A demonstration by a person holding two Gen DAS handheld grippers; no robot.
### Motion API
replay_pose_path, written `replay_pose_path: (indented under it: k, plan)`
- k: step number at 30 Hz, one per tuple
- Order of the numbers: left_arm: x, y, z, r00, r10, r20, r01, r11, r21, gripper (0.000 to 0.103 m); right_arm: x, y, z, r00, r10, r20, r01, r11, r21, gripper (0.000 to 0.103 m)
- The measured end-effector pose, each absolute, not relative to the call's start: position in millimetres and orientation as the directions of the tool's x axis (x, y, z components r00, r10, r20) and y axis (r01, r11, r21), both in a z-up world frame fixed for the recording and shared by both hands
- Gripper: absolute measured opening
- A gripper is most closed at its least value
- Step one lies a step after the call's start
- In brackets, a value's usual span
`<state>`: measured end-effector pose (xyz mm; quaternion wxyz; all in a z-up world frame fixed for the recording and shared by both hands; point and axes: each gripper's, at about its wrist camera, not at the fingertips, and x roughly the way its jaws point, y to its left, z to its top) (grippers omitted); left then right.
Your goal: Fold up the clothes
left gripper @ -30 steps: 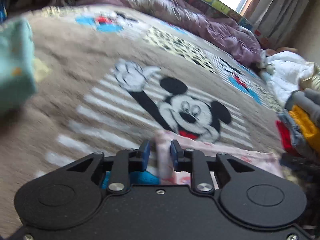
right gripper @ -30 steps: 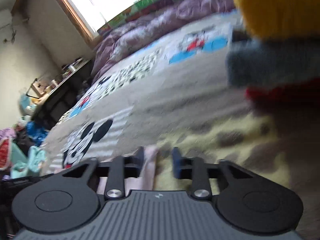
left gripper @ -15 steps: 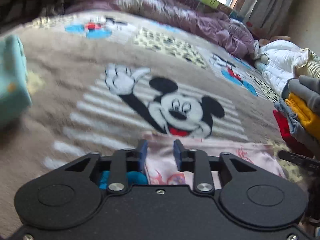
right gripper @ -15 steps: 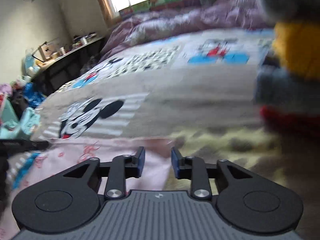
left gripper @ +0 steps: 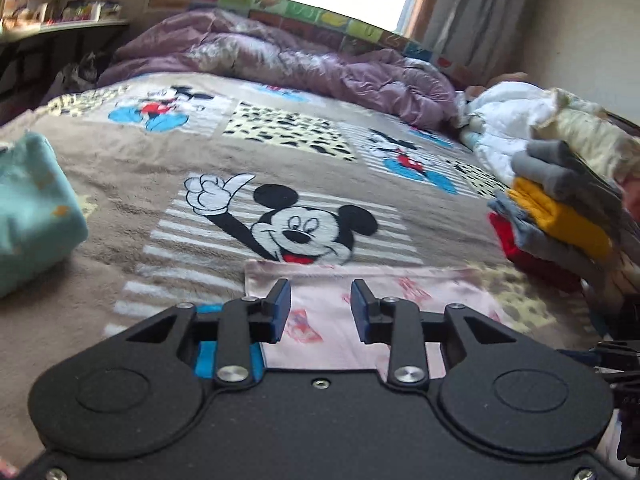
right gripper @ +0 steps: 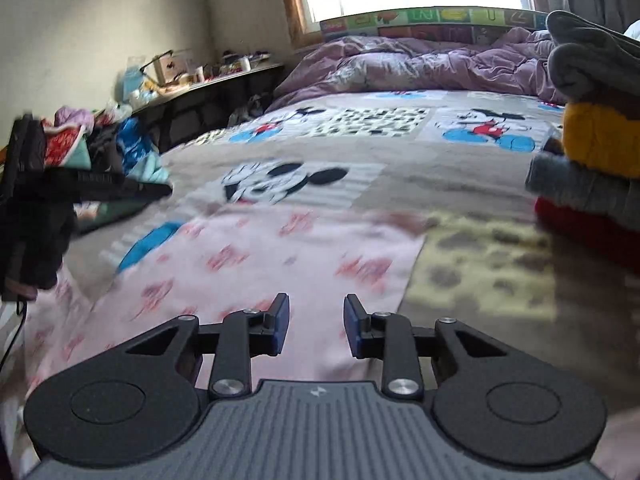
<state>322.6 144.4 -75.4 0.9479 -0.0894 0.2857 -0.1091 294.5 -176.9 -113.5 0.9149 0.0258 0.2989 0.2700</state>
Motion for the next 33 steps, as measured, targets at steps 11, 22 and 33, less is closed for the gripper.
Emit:
replay_pose_path:
  k: [11,22,33]
  plan:
    - [209,84,-117,0.776,-0.187,-0.602,0.242,0.970,0.011,0.031,209,-141,-128,0.645,0.524,-0.557,-0.534,0.830,0.162,0.031]
    - [125,43,-144,0.810,-0.056,-0.584,0.184,0.969,0.163,0.034,126,-122,-145,0.707,0.481,-0.519,-0.556,0.831,0.013,0.035]
    - [99,49,-132,0.835,-0.070,-0.545,0.108,0.993,0.037,0.054,90,-160,-143,0.715,0.476,-0.513,-0.458,0.872,0.171,0.043]
